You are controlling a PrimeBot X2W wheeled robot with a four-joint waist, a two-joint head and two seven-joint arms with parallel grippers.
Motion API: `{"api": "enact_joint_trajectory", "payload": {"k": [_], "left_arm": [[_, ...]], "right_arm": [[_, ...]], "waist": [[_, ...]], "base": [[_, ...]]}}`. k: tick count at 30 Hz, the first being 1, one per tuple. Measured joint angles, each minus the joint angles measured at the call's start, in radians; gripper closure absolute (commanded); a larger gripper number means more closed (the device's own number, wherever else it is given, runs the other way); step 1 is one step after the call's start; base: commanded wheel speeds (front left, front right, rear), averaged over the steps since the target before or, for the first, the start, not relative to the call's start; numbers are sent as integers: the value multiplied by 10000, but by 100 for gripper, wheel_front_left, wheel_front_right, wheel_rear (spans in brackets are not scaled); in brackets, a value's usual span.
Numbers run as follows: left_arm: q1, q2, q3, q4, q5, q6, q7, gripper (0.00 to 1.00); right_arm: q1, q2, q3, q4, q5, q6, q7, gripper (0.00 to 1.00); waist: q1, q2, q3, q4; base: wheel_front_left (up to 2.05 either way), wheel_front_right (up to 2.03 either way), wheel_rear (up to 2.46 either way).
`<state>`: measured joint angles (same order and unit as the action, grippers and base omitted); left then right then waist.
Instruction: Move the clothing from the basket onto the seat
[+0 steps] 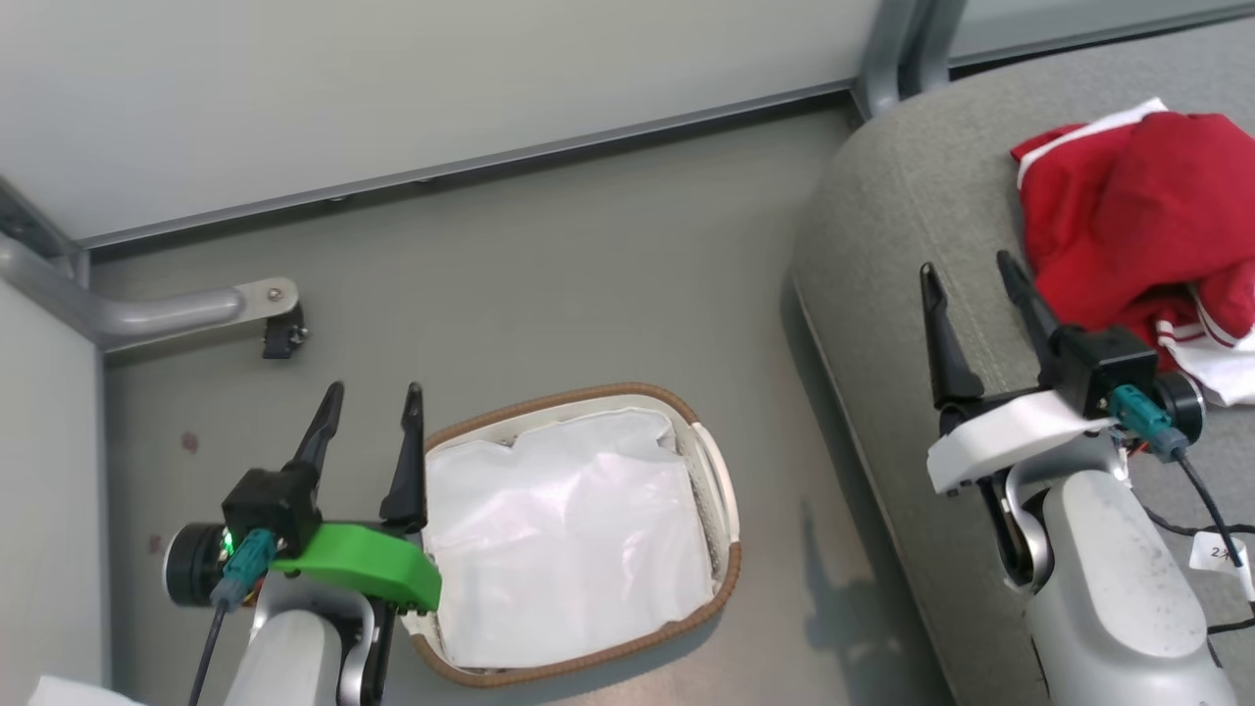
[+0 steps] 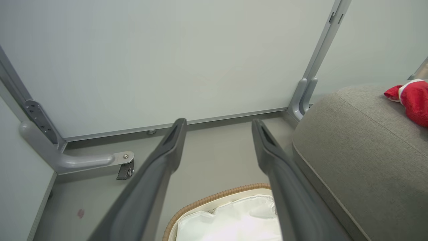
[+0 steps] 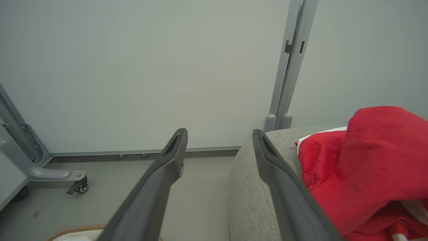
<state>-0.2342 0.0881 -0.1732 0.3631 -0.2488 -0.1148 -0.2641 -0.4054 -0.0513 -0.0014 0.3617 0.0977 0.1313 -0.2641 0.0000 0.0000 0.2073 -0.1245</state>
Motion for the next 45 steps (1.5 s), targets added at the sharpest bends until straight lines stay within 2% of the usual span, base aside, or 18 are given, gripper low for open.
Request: {"api": "enact_joint_trajectory", "payload": {"k": [10,19,20,25,45], "left_arm": [[1128,-242,1298,314,598,2,-2,0],[2109,-362,1906,290,261,-82,0,0],[2146,-364,1914,316,190,-82,-2,100],[2233,-435,1912,706,82,-82,81,100],[2199,-435,2113,290,-3321,-84,1011,100]], "right_arm": [[817,21,399,391,531,0,0,0],[1860,23,339,596,573,0,0,0],[1923,31,326,614,573,0,0,100],[2210,104,332,1003,654,0,84,100],[2357,104,-17,493,4299,0,1003,100]], "waist": [[0,0,-741,677],[0,0,-1396,925],[0,0,-1428,941],[0,0,-1443,947],[0,0,-1537,994]], "base": [[0,0,0],[0,0,0],[0,0,0],[0,0,0],[0,0,0]]}}
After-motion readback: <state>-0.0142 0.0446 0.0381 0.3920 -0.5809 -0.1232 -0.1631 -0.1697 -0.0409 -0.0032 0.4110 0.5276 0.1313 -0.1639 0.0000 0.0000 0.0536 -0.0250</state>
